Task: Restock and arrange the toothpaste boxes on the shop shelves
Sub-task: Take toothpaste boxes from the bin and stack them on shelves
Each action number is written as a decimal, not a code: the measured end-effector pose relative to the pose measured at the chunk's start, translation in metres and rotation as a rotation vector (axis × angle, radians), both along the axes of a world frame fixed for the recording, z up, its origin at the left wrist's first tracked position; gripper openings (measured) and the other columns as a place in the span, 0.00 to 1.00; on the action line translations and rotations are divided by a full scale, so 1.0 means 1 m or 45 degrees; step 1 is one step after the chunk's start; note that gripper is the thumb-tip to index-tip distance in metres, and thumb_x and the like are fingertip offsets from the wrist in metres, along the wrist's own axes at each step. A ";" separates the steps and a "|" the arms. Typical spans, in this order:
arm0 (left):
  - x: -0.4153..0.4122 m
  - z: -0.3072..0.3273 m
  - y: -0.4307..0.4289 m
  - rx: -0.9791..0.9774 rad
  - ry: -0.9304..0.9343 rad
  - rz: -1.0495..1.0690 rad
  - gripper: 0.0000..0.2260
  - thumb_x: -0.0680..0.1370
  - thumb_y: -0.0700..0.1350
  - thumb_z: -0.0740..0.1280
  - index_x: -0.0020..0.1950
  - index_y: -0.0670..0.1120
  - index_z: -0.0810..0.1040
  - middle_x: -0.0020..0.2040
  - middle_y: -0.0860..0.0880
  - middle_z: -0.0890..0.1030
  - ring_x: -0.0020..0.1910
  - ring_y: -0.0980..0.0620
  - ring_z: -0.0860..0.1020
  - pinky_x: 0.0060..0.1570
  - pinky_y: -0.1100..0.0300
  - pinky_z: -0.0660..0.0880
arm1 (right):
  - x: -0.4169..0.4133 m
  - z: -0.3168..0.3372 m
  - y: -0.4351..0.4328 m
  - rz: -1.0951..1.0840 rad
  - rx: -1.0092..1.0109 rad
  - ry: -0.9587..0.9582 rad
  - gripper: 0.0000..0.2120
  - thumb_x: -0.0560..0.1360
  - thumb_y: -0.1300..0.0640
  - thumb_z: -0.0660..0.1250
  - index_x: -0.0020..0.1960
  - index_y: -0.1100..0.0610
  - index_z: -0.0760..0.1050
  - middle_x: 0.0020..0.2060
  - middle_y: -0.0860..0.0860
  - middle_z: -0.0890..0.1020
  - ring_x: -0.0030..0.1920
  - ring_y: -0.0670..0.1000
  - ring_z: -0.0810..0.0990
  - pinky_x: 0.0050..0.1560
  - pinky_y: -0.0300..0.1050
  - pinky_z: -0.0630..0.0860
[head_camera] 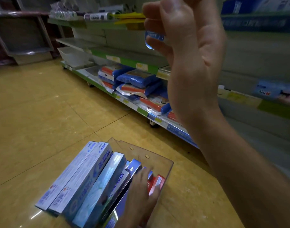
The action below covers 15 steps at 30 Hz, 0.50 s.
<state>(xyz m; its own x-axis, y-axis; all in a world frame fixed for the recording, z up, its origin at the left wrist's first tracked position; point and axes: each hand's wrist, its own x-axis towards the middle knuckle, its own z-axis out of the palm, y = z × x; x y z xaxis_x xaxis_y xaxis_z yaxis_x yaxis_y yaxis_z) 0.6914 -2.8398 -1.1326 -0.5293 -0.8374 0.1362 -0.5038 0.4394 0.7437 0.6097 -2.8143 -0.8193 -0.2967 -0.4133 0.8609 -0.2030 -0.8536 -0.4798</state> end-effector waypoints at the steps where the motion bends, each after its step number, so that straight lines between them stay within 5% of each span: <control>1: 0.000 -0.011 0.001 0.026 -0.145 -0.009 0.30 0.67 0.68 0.49 0.66 0.60 0.70 0.65 0.62 0.70 0.64 0.61 0.69 0.62 0.61 0.68 | -0.001 -0.001 0.001 0.002 0.002 -0.013 0.03 0.76 0.62 0.58 0.45 0.56 0.68 0.40 0.51 0.76 0.42 0.44 0.76 0.46 0.43 0.76; 4: 0.002 -0.015 -0.003 0.163 -0.253 -0.060 0.25 0.68 0.70 0.53 0.56 0.62 0.78 0.64 0.60 0.68 0.61 0.55 0.73 0.60 0.54 0.71 | -0.001 -0.002 0.001 0.001 0.016 -0.017 0.02 0.76 0.62 0.59 0.47 0.56 0.68 0.40 0.52 0.76 0.42 0.45 0.77 0.46 0.43 0.76; 6: 0.007 -0.018 -0.006 0.145 -0.356 -0.172 0.20 0.73 0.66 0.55 0.60 0.62 0.76 0.71 0.57 0.64 0.62 0.55 0.73 0.61 0.56 0.71 | -0.001 -0.005 0.000 0.003 0.043 -0.010 0.04 0.76 0.62 0.59 0.51 0.58 0.68 0.42 0.53 0.77 0.44 0.47 0.78 0.47 0.44 0.77; 10: 0.010 -0.020 -0.009 0.140 -0.602 -0.229 0.40 0.60 0.66 0.43 0.73 0.63 0.57 0.76 0.59 0.48 0.61 0.50 0.74 0.56 0.61 0.71 | -0.003 -0.006 0.001 0.009 0.082 -0.009 0.08 0.76 0.61 0.59 0.55 0.58 0.68 0.45 0.54 0.78 0.45 0.46 0.79 0.47 0.41 0.77; 15: 0.002 -0.018 -0.023 0.242 -0.660 -0.255 0.37 0.68 0.57 0.60 0.76 0.61 0.51 0.73 0.49 0.60 0.66 0.49 0.71 0.63 0.56 0.70 | -0.006 -0.001 0.005 0.006 0.074 -0.023 0.09 0.76 0.59 0.60 0.56 0.57 0.68 0.45 0.54 0.79 0.46 0.46 0.79 0.48 0.40 0.76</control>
<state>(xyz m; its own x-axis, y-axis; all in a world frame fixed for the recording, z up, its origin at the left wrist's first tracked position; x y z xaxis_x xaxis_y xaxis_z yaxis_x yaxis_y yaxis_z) 0.6930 -2.8626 -1.1503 -0.6372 -0.6985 -0.3258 -0.7438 0.4467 0.4972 0.6037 -2.8097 -0.8205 -0.3096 -0.4640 0.8300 -0.1898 -0.8252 -0.5321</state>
